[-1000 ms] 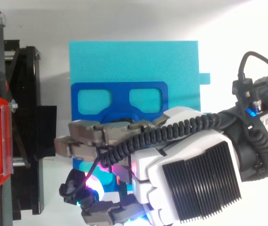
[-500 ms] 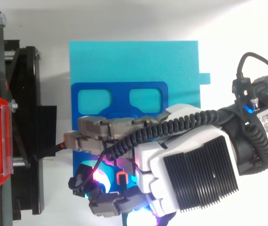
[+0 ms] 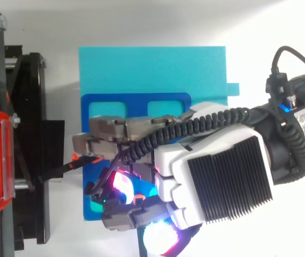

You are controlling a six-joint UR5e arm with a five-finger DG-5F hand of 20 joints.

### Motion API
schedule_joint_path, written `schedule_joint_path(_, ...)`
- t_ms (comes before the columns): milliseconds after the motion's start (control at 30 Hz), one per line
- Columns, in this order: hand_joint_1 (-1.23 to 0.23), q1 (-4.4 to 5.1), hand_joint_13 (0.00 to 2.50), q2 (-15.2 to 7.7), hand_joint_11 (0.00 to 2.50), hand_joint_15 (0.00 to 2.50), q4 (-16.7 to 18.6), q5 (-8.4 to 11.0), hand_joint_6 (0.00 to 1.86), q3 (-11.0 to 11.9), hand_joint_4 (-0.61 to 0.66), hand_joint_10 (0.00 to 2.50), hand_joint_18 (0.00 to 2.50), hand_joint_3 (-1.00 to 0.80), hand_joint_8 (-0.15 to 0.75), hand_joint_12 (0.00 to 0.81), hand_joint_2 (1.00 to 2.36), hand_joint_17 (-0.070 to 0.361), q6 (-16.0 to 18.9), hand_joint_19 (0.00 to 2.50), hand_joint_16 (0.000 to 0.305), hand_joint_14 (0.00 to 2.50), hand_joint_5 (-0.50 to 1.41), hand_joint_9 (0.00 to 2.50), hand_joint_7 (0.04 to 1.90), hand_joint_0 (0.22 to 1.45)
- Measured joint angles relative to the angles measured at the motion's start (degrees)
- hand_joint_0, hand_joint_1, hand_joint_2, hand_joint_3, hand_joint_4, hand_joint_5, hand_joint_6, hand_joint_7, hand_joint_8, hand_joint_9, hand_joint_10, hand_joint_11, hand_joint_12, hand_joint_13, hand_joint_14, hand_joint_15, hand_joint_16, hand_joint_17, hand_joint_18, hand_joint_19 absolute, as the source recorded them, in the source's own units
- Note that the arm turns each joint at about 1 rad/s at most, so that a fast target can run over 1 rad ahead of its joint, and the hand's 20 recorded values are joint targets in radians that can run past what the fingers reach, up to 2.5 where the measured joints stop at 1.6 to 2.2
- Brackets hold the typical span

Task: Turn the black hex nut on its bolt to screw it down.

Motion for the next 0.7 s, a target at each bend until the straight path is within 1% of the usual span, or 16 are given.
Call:
schedule_joint_path(233,-0.21,-0.9,0.71,0.0,0.33,0.18,0.48,-0.88,0.5,-0.01,-0.02,0.01,0.6,-0.5,0.293,0.309,1.0,0.099,-0.05,0.47,0.044,0.01,0.04,1.16,1.4,0.52)
schedule_joint_path(433,-0.21,-1.89,0.71,0.0,0.33,0.18,0.92,-1.77,0.5,0.0,-0.02,0.01,0.61,-0.5,0.294,0.31,1.0,0.1,-0.1,0.47,0.044,0.01,0.04,1.17,1.4,0.52)
schedule_joint_path(567,-0.21,-3.0,0.71,0.0,0.33,0.18,1.47,-3.41,0.5,-0.01,-0.02,0.01,0.61,-0.5,0.295,0.308,1.0,0.1,-0.11,0.47,0.044,0.01,0.04,1.18,1.39,0.52)
schedule_joint_path(700,-0.21,-3.67,0.71,0.0,0.33,0.18,1.54,-4.45,0.5,-0.01,-0.01,0.01,0.61,-0.5,0.293,0.308,1.0,0.1,-0.11,0.47,0.044,0.01,0.04,1.18,1.4,0.52)
